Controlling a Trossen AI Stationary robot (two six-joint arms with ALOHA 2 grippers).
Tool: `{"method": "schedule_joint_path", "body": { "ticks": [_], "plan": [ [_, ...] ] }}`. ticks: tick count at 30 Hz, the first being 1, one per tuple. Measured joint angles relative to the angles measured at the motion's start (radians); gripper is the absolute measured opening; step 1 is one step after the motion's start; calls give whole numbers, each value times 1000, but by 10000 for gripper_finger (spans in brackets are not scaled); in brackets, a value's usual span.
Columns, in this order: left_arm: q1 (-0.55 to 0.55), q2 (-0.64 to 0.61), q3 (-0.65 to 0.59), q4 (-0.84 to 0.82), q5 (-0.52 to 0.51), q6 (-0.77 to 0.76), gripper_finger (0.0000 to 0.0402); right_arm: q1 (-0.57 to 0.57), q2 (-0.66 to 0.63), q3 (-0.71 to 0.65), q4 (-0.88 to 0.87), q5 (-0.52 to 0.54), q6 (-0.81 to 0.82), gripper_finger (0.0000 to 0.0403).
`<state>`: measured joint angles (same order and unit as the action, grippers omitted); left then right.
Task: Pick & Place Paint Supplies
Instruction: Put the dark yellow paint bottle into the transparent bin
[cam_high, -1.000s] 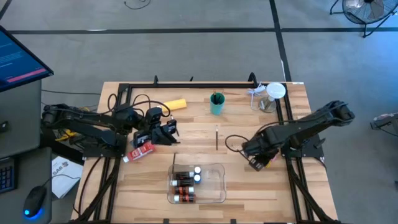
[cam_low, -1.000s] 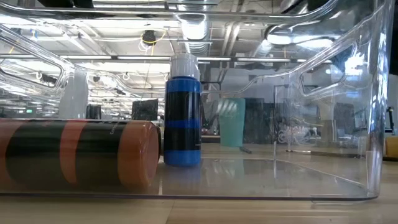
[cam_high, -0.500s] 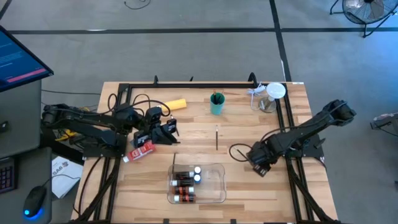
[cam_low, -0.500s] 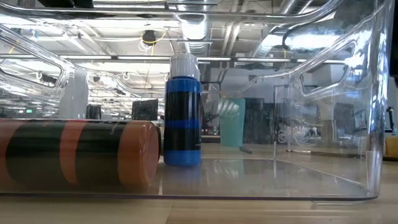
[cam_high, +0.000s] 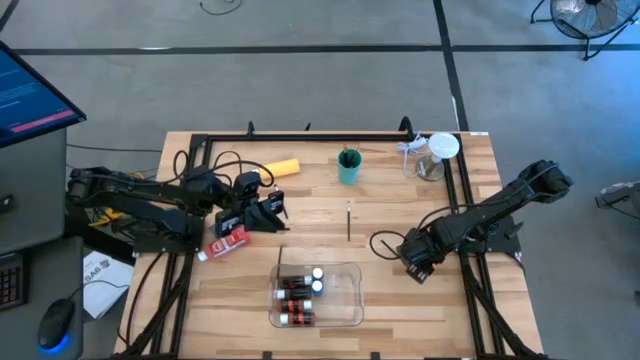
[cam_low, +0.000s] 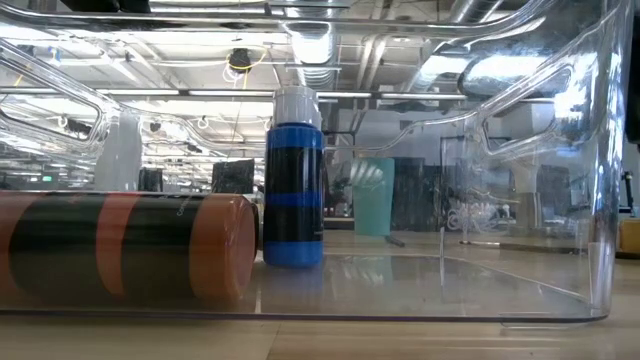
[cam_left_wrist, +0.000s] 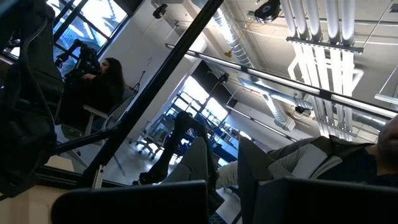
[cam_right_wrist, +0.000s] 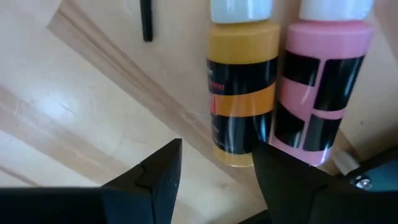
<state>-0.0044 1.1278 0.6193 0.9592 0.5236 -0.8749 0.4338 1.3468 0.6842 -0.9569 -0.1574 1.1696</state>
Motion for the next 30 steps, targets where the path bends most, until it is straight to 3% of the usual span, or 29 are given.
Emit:
{"method": "schedule_joint_path", "body": {
  "ticks": [14,22,30],
  "plan": [
    [24,0,0,-2,-2,0,2,-51,38,-3,28,81,-40,183],
    [24,0,0,-2,-2,-4,2,-73,181,2,110,29,-123,176],
    [24,0,0,-2,-2,-5,2,-71,195,28,122,3,-123,166]
  ]
}}
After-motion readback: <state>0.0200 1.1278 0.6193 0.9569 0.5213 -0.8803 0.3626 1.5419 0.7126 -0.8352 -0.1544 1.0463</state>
